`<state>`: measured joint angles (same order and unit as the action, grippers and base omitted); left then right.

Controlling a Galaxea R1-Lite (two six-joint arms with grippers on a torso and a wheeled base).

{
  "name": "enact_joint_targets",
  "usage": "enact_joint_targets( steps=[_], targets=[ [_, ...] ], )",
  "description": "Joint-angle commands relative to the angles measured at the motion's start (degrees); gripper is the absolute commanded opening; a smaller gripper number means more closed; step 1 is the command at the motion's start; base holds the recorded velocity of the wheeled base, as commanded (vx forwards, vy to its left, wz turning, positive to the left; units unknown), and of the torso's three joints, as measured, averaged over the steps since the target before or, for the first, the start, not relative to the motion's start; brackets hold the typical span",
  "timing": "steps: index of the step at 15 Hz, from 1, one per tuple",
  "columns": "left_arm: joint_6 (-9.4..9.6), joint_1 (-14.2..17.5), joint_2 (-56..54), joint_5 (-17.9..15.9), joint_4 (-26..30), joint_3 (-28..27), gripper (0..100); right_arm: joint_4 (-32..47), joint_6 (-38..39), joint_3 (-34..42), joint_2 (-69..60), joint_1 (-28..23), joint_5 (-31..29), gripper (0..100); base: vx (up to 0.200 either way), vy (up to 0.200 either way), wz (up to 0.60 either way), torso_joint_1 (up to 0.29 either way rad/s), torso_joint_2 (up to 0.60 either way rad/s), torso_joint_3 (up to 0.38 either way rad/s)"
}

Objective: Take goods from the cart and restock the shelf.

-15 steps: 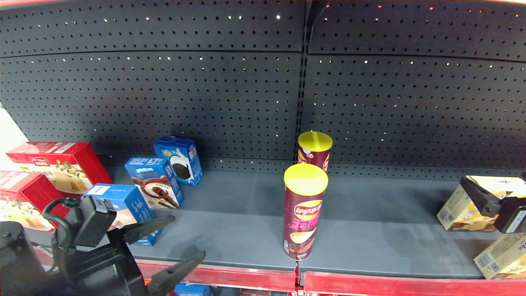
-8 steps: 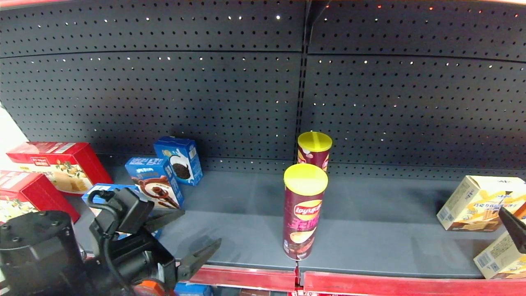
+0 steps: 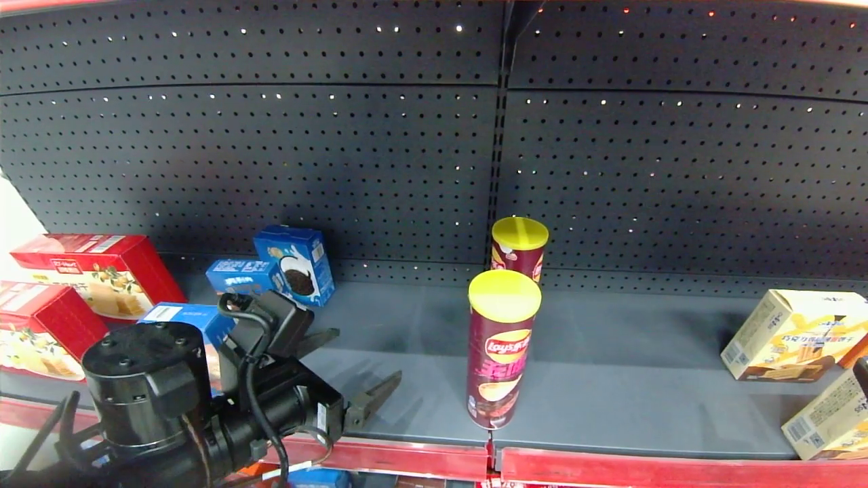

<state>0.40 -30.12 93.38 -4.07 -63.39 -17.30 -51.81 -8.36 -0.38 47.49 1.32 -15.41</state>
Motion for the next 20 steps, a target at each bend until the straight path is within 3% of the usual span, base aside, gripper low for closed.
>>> enact_joint_targets(
  steps=[1,5,7,16,20],
  targets=[
    [-0.05,0.2,0.4,0.0,0.1,-0.3,100,4.8,-0.1,0.0,-4.3,-0.9,-0.3,100,0.000,0.000,0.00,0.000,0.00,0.000],
    [-0.05,0.2,0.2,0.0,-0.2,0.1,100,29.8,-0.1,-4.8,-18.3,-1.1,0.3,100,0.000,0.000,-0.15,0.001,0.00,-0.001],
    [-0.05,0.2,0.3,-0.1,-0.2,0.1,100,36.5,0.1,-7.4,-21.8,-0.6,0.5,100,0.000,0.000,0.00,0.000,0.00,0.000],
    [-0.05,0.2,2.0,-0.1,-0.2,-0.6,100,38.3,1.3,-10.1,-21.5,0.3,0.0,100,0.000,0.000,0.00,0.000,0.00,0.000],
    [-0.05,0.2,2.9,-0.2,-0.2,-0.8,100,38.4,1.2,-9.6,-21.7,0.5,0.3,100,0.000,0.000,-0.45,0.002,0.00,0.003]
  ],
)
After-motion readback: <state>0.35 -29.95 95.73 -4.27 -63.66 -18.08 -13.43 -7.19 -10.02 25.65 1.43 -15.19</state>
